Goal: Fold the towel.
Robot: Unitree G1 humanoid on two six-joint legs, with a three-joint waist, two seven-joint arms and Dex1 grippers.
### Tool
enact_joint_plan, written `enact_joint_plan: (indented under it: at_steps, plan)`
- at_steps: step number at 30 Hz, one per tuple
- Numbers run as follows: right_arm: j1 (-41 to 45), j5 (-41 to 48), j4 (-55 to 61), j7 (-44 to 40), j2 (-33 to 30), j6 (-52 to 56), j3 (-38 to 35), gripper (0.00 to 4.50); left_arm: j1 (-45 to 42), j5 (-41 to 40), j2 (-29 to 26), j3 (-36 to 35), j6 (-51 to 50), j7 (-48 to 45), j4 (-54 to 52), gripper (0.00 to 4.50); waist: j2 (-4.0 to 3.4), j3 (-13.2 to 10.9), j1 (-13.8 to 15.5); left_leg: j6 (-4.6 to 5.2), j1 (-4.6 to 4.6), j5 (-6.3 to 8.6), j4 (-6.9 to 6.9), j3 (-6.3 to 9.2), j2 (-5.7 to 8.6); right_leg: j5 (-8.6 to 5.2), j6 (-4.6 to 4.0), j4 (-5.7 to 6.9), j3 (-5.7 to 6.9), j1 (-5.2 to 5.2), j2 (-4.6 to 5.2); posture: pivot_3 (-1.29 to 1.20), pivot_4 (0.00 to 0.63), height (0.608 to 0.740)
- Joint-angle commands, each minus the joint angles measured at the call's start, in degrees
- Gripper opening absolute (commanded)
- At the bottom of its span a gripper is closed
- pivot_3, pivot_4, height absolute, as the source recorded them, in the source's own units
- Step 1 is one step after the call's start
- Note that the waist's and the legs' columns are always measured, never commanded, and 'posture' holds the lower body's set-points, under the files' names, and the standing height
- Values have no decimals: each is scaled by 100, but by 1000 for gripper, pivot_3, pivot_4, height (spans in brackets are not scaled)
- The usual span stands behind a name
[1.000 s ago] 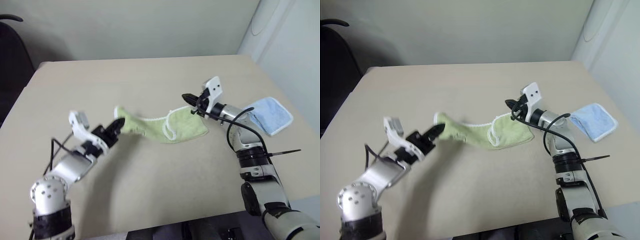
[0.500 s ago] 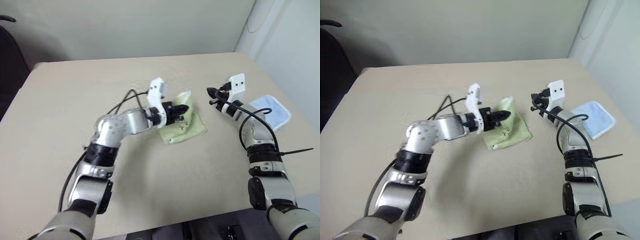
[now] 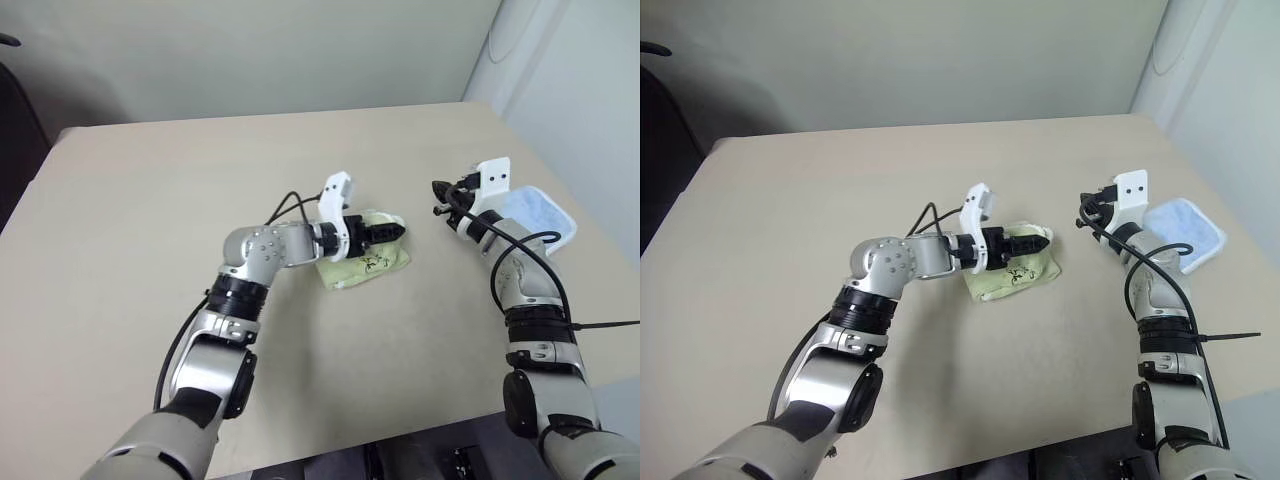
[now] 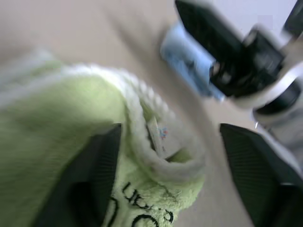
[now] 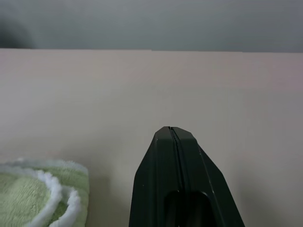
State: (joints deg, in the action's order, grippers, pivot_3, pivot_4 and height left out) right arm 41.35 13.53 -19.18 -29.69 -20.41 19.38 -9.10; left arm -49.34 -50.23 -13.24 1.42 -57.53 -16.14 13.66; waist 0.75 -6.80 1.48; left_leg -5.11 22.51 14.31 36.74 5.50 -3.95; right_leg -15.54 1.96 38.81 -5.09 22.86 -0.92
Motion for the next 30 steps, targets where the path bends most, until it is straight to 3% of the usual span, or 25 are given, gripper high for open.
enact_joint_plan:
  at_steps: [1, 2, 4, 12, 19, 23, 25, 30]
  plan:
    - [-50, 224, 597, -525, -165, 194, 214, 0, 454, 719, -476, 75, 775, -399, -1012, 3522, 0, 0, -19, 0, -1, 0, 7, 2, 0, 0, 0, -1, -2, 0, -2, 0, 150, 740]
    - [-95, 234, 718, -654, -208, 251, 303, 0, 655, 1018, -678, 222, 1000, -522, -1230, 3522, 0, 0, -24, 0, 0, 0, 11, 6, 0, 0, 0, -1, -2, 0, -6, 0, 150, 740]
    - [-169, 320, 976, -902, -248, 414, 456, 0, 997, 1200, -858, 206, 1200, -722, -1474, 2902, 0, 0, -29, 5, 0, 3, 10, 10, 0, -1, 0, -4, -2, 0, -7, 0, 150, 740]
    - [-515, 241, 1634, -1631, -398, 777, 1299, 0, 1402, 1875, -632, 521, 1832, -1259, -1445, 14, 1, 1, 47, 38, 27, 21, 37, 34, 1, 10, 25, 0, 4, -14, 6, 0, 150, 740]
    - [-603, -525, 374, -1332, -375, 510, 1834, 0, 1224, 3006, -505, 1169, 2095, -1392, -107, 14, 3, 2, 39, 51, 28, 26, 52, 38, 0, 22, 45, -3, -1, -18, 28, 0, 150, 740]
    - [-667, -717, 66, -1135, -317, 142, 1788, 0, 1347, 3377, -484, 1245, 2401, -1459, 78, 14, -3, 12, 40, 52, 21, 27, 47, 39, 0, 22, 45, -5, -2, -23, 28, 0, 150, 740]
    - [-697, -546, 261, -1144, -316, 155, 1599, 0, 1415, 3042, -333, 780, 2339, -1394, -182, 14, -3, 11, 41, 58, 6, 30, 47, 39, 1, 22, 45, -6, -2, -39, 28, 0, 150, 740]
    - [-737, -125, 872, -1252, -478, 225, 1081, 0, 1541, 905, 127, -1303, 1039, -758, -1309, 14, 2, 7, 43, 57, 15, 29, 50, 19, 14, 22, 46, -8, 0, -41, 23, 0, 150, 740]
